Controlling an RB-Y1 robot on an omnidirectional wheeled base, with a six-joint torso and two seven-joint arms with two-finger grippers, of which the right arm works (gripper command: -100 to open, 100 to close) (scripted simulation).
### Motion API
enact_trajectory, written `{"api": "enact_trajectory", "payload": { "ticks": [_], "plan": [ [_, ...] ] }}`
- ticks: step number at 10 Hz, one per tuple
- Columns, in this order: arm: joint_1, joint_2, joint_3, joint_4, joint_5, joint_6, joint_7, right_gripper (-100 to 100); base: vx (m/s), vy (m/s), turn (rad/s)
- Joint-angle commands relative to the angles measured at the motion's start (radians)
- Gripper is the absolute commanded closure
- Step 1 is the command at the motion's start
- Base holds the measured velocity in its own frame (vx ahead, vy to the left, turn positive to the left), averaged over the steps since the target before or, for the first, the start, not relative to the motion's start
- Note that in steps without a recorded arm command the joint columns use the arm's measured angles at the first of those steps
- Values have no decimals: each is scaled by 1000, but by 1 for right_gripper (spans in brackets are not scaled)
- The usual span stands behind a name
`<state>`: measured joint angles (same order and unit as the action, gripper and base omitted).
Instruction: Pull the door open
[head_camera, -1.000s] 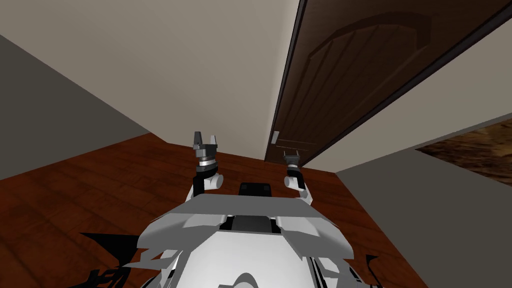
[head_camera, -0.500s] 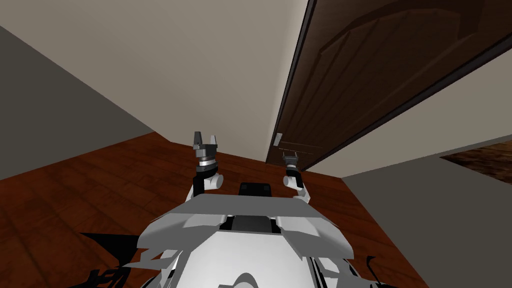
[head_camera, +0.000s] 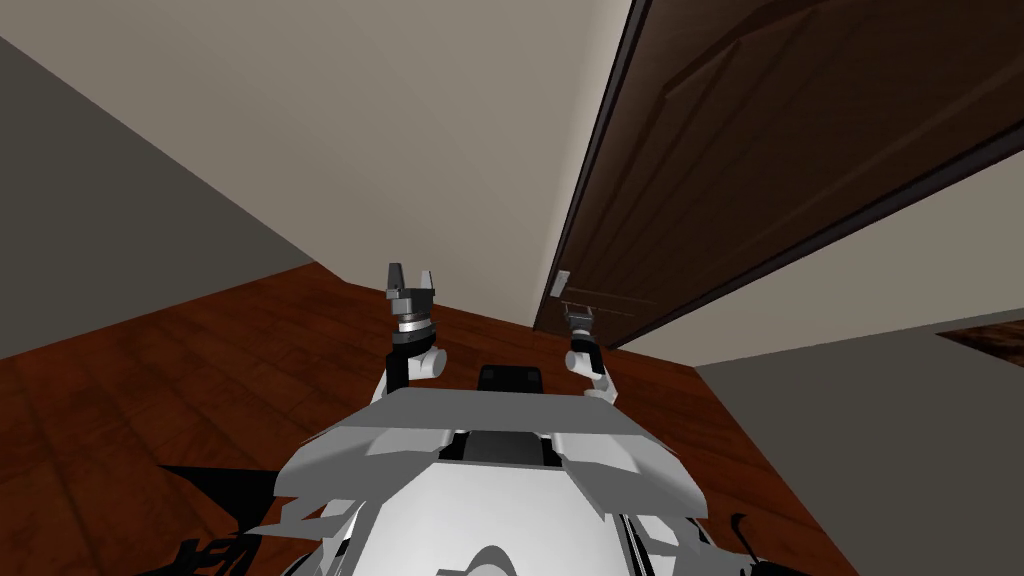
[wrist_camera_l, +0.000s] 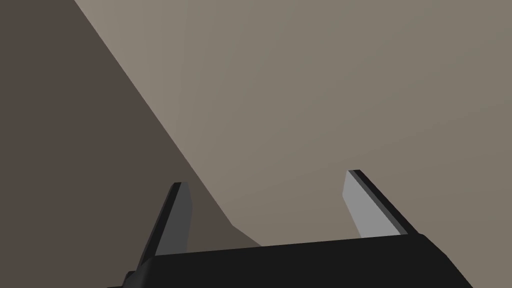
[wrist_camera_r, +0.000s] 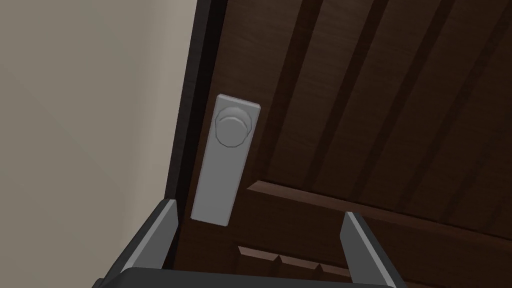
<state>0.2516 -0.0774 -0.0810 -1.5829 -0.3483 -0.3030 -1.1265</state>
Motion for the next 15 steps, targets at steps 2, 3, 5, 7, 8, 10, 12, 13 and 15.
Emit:
{"api": "enact_trajectory", "payload": {
  "ticks": [2,3,5,7,8,10,12,13,15],
  "plan": [
    [-16,1,-3,41,-20,2,-58,-100,114,-14,58],
    [-20,2,-4,50,-25,3,-72,-100,123,-15,62],
    [-32,5,-7,79,-40,7,-115,-100,140,-7,56],
    [-40,8,-9,100,-51,9,-147,-100,167,-35,51],
    [-37,7,-9,92,-47,10,-135,-100,73,-15,11],
    [-31,-32,-41,117,-66,3,-160,-100,114,21,92],
    [-27,-72,-75,143,-87,-4,-183,-100,163,-12,120],
    [-28,-87,-87,153,-94,-6,-192,-100,208,-14,129],
    [-34,-109,-102,166,-107,-10,-208,-100,185,-24,93]
  ]
}}
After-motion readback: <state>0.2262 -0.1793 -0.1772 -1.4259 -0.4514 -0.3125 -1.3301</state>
